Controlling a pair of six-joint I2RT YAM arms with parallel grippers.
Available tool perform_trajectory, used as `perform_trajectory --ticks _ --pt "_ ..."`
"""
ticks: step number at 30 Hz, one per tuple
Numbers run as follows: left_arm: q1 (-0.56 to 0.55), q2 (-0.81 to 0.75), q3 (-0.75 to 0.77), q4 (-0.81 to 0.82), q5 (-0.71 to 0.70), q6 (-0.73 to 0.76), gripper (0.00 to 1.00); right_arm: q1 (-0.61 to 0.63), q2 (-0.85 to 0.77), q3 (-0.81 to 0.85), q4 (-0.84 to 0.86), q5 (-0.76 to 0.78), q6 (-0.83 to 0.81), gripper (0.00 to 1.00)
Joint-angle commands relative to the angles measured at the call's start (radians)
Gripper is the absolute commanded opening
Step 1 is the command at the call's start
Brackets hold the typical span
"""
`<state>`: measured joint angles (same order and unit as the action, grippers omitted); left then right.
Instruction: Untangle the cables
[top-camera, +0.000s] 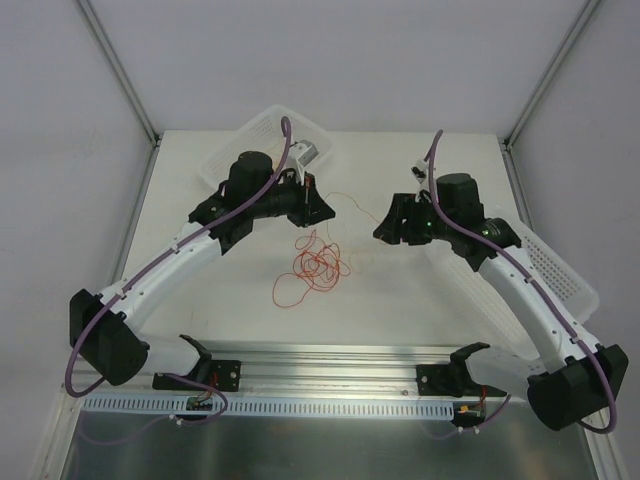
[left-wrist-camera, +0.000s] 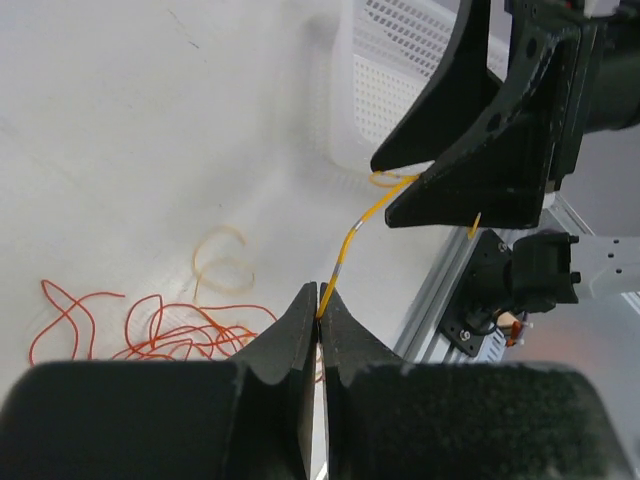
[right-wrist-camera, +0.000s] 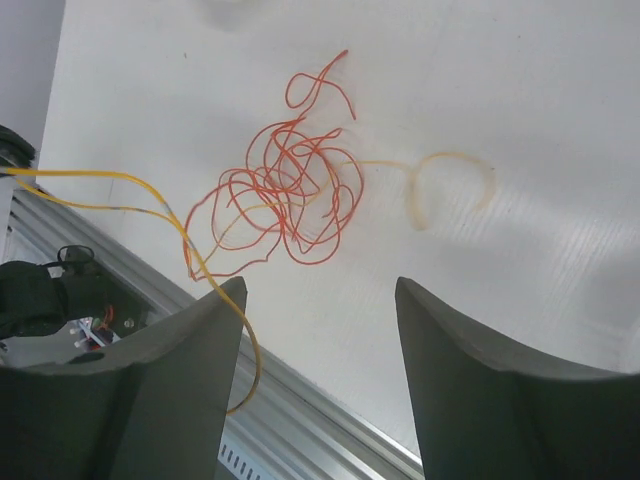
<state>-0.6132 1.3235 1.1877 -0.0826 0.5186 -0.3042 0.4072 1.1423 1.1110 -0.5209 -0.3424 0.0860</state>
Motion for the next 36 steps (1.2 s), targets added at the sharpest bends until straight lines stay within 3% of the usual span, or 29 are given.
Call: perform_trajectory --ticks 1,10,16,18,19,20,23,26,31,36 --pt "0.007 0.003 0.061 -0.155 -0.114 -0.05 0.0 0.033 -0.068 -0.046 0.073 0.057 0.02 0.65" --pt "-0.003 -0.01 0.13 -0.218 -0.304 -0.167 0.0 0.24 -0.056 -0.241 0.424 -0.001 0.106 0.64" --pt "-0.01 -0.01 0.162 -0.238 -0.428 -0.194 0.0 0.337 0.013 -0.318 0.571 0.02 0.103 0.64" --pt "-0.008 -0.013 0.179 -0.256 -0.474 -0.161 0.0 0.337 0.023 -0.316 0.526 0.1 0.083 0.64" --pt "-0.007 -0.026 0.194 -0.275 -0.497 -0.118 0.0 0.337 0.014 -0.318 0.422 0.156 0.071 0.64" --pt "-0.008 -0.035 0.199 -0.285 -0.562 -0.095 0.0 0.335 -0.004 -0.326 0.38 0.298 0.069 0.63" --pt "0.038 -0.066 0.211 -0.336 -0.65 -0.015 0.0 0.254 -0.104 -0.378 0.259 0.445 0.1 0.6" --pt "0.143 -0.095 0.202 -0.378 -0.631 -0.016 0.0 0.17 -0.22 -0.43 0.216 0.433 0.1 0.58" --pt "0.181 -0.125 0.181 -0.399 -0.646 0.007 0.0 0.125 -0.285 -0.361 0.092 0.453 0.023 0.58" --pt "0.178 -0.113 0.174 -0.399 -0.522 -0.079 0.0 0.127 -0.314 -0.318 0.188 0.258 -0.022 0.59"
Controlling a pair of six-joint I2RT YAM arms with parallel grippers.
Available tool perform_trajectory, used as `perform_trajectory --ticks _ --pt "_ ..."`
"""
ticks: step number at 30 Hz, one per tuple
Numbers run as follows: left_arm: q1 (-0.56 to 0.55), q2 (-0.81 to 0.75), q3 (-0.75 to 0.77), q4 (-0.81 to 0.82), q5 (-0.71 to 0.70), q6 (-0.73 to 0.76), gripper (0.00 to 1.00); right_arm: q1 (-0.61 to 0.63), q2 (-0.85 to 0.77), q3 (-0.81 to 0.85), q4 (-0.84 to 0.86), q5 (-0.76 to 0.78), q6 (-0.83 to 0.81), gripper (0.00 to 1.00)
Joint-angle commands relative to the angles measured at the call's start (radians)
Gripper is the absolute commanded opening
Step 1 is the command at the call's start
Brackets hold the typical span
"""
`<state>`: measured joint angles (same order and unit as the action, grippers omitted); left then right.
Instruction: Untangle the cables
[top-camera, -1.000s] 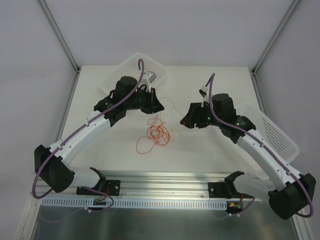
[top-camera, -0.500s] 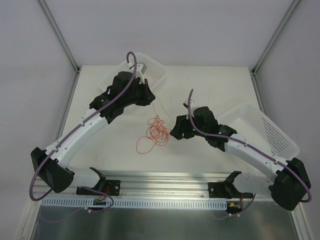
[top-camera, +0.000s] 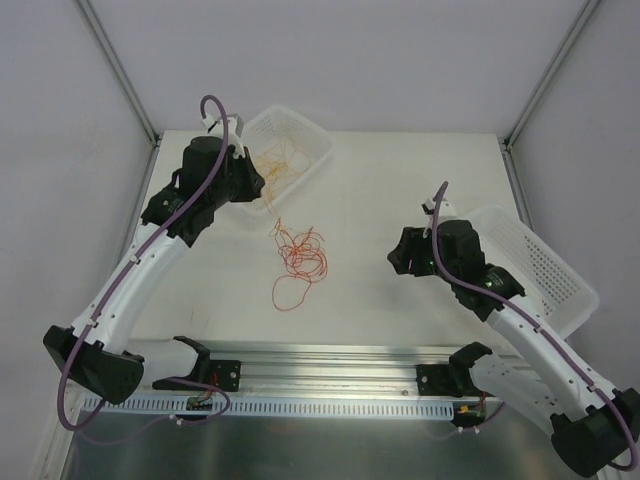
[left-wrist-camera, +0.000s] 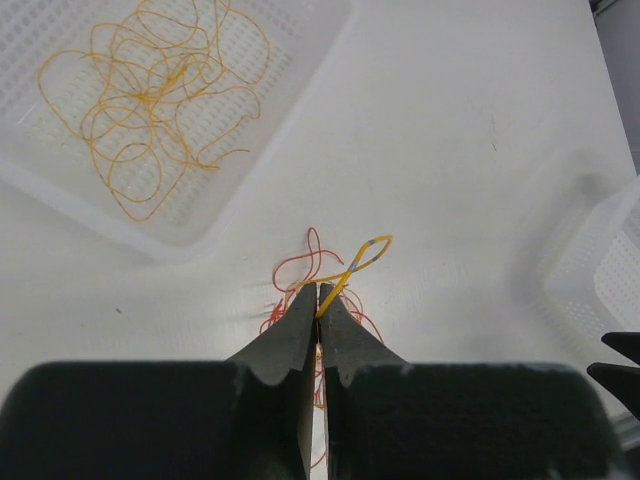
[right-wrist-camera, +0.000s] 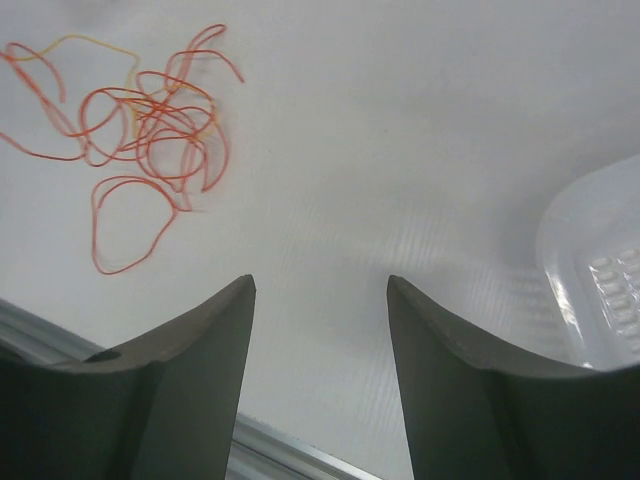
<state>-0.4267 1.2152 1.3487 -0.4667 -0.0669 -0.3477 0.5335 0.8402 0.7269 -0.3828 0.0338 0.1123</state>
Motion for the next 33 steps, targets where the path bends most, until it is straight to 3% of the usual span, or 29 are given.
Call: perform_trajectory --ticks 1,5,15,23,33 --pt "-0.009 -0.003 0.015 -0.015 0.09 -0.066 0.0 0.002 -0.004 0.066 0.076 -0.155 -0.046 0.59" --pt "-0.015 0.004 0.021 -0.015 0.088 -0.115 0.0 0.081 0.071 0.077 0.199 -0.267 -0.025 0.59" --pt "-0.058 0.029 0.04 -0.015 0.105 -0.177 0.0 0.255 0.379 0.15 0.556 -0.33 0.027 0.56" --pt "-0.081 0.03 0.047 -0.015 0.104 -0.2 0.0 0.327 0.623 0.252 0.653 -0.339 0.021 0.55" --pt "-0.083 0.018 0.047 -0.013 0.116 -0.205 0.0 0.356 0.778 0.313 0.722 -0.359 0.027 0.52"
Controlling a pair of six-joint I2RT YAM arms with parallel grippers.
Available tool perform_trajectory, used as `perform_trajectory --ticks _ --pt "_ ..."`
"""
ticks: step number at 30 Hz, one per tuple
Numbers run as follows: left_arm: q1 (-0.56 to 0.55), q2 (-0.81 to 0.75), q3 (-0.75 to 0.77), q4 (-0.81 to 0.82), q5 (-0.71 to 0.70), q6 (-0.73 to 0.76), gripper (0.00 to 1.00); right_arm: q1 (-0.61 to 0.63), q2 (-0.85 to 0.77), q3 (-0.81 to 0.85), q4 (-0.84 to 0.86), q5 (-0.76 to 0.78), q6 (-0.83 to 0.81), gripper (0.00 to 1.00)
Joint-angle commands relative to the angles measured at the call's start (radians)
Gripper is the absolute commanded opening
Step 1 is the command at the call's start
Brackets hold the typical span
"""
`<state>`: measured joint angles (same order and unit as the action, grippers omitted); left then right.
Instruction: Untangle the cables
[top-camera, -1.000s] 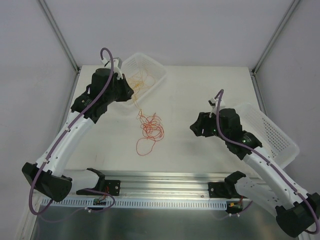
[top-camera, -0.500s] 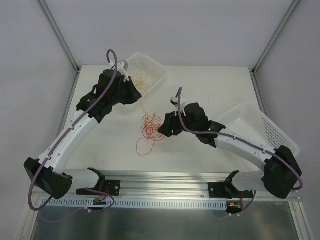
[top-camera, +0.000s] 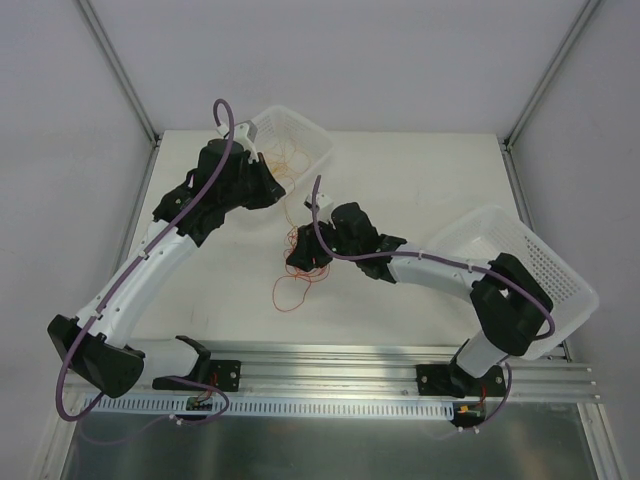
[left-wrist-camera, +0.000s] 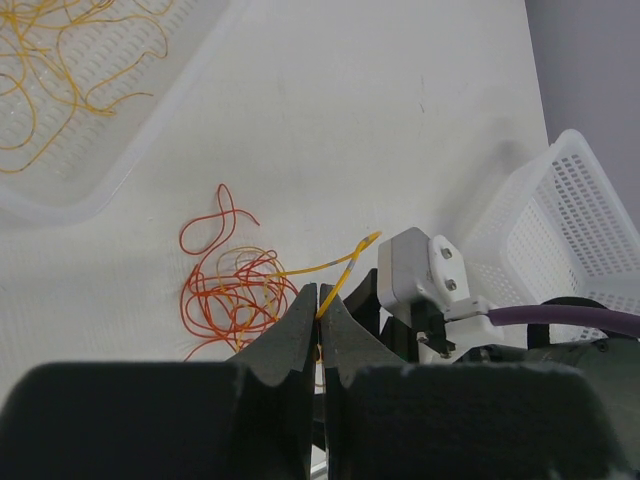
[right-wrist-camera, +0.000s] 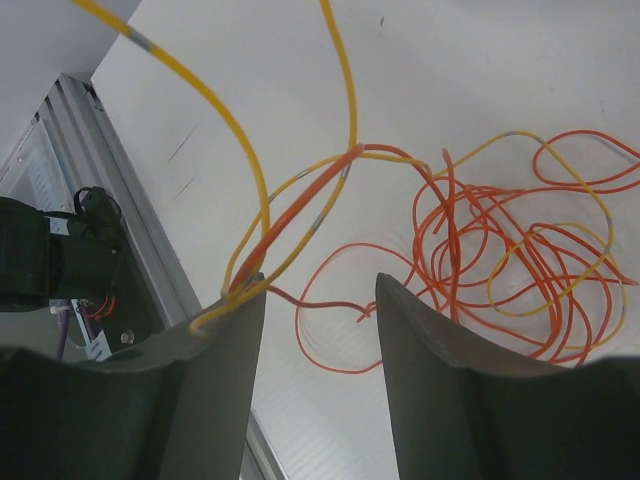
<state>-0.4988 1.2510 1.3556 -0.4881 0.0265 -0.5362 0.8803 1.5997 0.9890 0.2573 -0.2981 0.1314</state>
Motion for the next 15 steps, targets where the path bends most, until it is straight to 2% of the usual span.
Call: perform_trajectory --ticks 1,4,7,8,10,11,15 --pt "-0.011 -0.018 0.04 0.006 0.021 -0.016 0.0 0.014 0.023 0.056 0.083 -0.021 0.011 0.51" --pt "-0.011 -0.019 0.04 0.008 0.023 -0.016 0.0 0.016 0.04 0.059 0.094 -0.007 0.011 0.46" --pt "-0.011 -0.019 0.045 0.006 0.013 -0.004 0.0 0.016 0.043 0.059 0.091 0.011 0.01 0.34" --pt "-0.011 -0.019 0.046 0.008 0.007 0.01 0.0 0.016 0.04 0.056 0.079 0.019 0.007 0.23" --pt "-0.009 -0.022 0.053 0.005 -0.01 0.034 0.0 0.014 0.017 0.033 0.062 0.04 -0.013 0.13" --pt "-0.006 -0.028 0.059 0.005 -0.017 0.062 0.0 0.013 0.005 0.022 0.031 0.053 -0.019 0.03" --pt "0.023 -0.056 0.089 0.0 -0.069 0.149 0.0 -0.021 -0.067 -0.07 -0.03 0.108 -0.03 0.01"
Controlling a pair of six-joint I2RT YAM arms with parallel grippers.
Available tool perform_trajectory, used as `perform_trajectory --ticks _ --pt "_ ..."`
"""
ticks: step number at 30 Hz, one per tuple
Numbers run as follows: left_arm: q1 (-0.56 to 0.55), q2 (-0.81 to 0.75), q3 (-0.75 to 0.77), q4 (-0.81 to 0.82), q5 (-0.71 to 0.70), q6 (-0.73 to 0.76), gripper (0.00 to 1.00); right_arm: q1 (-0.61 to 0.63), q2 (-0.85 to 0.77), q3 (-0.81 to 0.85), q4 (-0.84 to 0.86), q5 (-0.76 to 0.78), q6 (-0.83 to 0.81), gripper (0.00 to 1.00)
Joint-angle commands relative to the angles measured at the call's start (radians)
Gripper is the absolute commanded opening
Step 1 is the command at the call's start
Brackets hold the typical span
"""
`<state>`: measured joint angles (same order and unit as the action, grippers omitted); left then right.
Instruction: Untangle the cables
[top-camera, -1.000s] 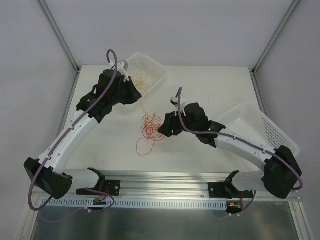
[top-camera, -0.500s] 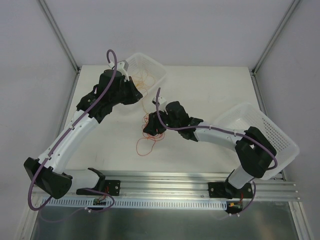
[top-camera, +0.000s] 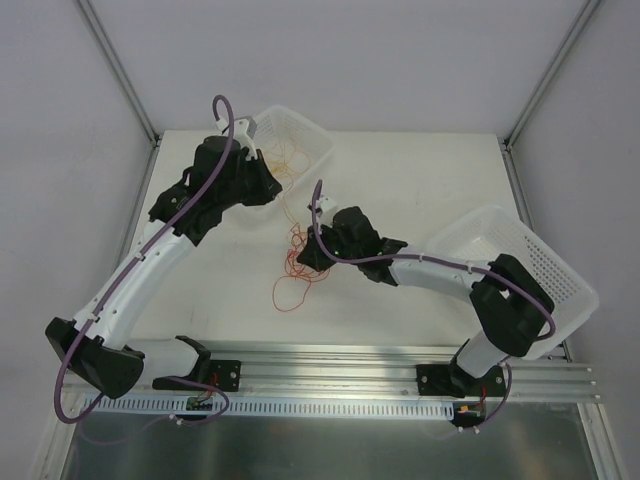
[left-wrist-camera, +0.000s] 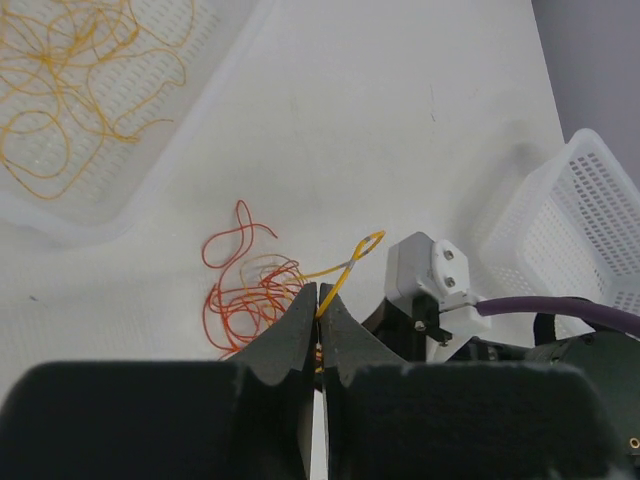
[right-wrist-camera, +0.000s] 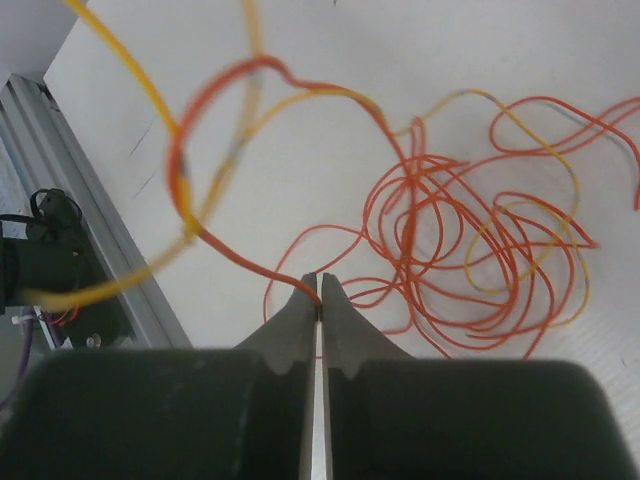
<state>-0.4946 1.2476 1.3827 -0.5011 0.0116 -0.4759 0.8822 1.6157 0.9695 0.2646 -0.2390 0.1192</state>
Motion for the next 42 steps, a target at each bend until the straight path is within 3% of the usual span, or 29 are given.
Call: perform_trajectory --ticks 1,8,16,21,32,42 --pt "0.025 -0.063 0.068 0.013 -0.07 0.111 0.0 -0.054 -0.105 -0.104 -0.038 0.047 0.002 0.01" --pt "0.051 -0.106 0.116 -0.014 -0.26 0.321 0.0 -0.227 -0.331 -0.3 -0.125 0.063 0.051 0.01" --pt "0.105 -0.109 0.168 -0.034 -0.462 0.467 0.0 -0.396 -0.533 -0.325 -0.342 0.086 0.042 0.01" --pt "0.131 -0.083 0.271 -0.036 -0.574 0.568 0.0 -0.475 -0.566 -0.311 -0.415 0.069 0.04 0.01" --pt "0.2 0.019 0.584 -0.025 -0.722 0.752 0.0 -0.517 -0.577 -0.318 -0.492 0.081 0.045 0.01" --pt "0.235 0.124 0.852 0.038 -0.756 0.878 0.0 -0.569 -0.577 -0.351 -0.542 0.079 0.033 0.01"
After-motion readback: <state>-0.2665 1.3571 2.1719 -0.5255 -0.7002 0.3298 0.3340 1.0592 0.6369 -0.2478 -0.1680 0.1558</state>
